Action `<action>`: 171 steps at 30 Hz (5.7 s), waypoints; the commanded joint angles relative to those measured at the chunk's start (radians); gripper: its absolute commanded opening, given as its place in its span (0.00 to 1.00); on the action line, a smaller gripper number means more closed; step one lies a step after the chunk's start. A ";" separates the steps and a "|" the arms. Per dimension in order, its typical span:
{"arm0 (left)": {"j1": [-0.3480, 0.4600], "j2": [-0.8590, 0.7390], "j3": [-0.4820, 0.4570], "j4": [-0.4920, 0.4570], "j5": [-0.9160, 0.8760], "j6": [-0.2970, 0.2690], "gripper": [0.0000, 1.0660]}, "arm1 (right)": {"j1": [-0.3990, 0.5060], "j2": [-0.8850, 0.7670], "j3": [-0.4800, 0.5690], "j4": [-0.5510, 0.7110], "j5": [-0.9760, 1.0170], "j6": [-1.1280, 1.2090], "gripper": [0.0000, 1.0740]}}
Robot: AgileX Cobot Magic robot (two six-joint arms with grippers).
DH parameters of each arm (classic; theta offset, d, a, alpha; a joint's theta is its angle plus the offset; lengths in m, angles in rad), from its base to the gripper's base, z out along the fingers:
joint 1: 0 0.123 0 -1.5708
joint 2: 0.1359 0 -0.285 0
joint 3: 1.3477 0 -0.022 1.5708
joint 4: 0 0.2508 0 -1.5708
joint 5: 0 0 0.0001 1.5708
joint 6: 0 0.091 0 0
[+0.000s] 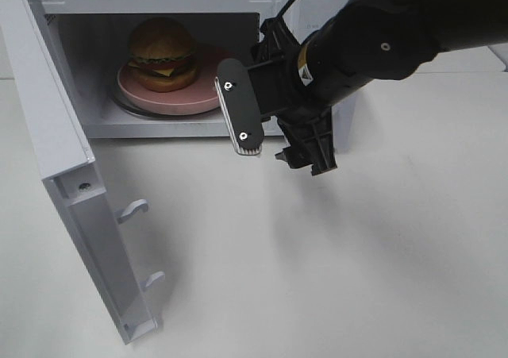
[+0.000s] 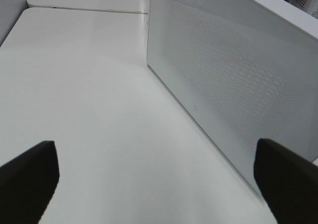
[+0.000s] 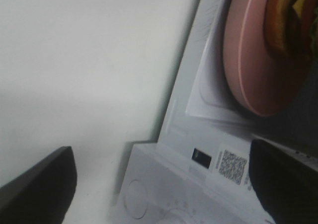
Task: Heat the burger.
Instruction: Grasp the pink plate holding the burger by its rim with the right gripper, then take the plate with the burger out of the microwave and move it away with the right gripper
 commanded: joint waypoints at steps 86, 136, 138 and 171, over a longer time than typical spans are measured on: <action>0.001 -0.015 0.002 0.002 0.002 -0.001 0.94 | 0.048 0.573 -0.682 0.152 0.073 0.005 0.00; 0.001 -0.015 0.002 0.002 0.002 -0.001 0.94 | 0.056 -0.017 0.219 -0.035 -0.415 0.016 0.00; 0.001 -0.015 0.002 0.002 0.002 -0.001 0.94 | 0.056 -0.050 0.253 -0.032 -0.425 0.016 0.00; 0.001 -0.015 0.002 0.002 0.002 -0.001 0.94 | 0.056 -0.614 0.663 -0.027 -0.236 0.029 0.00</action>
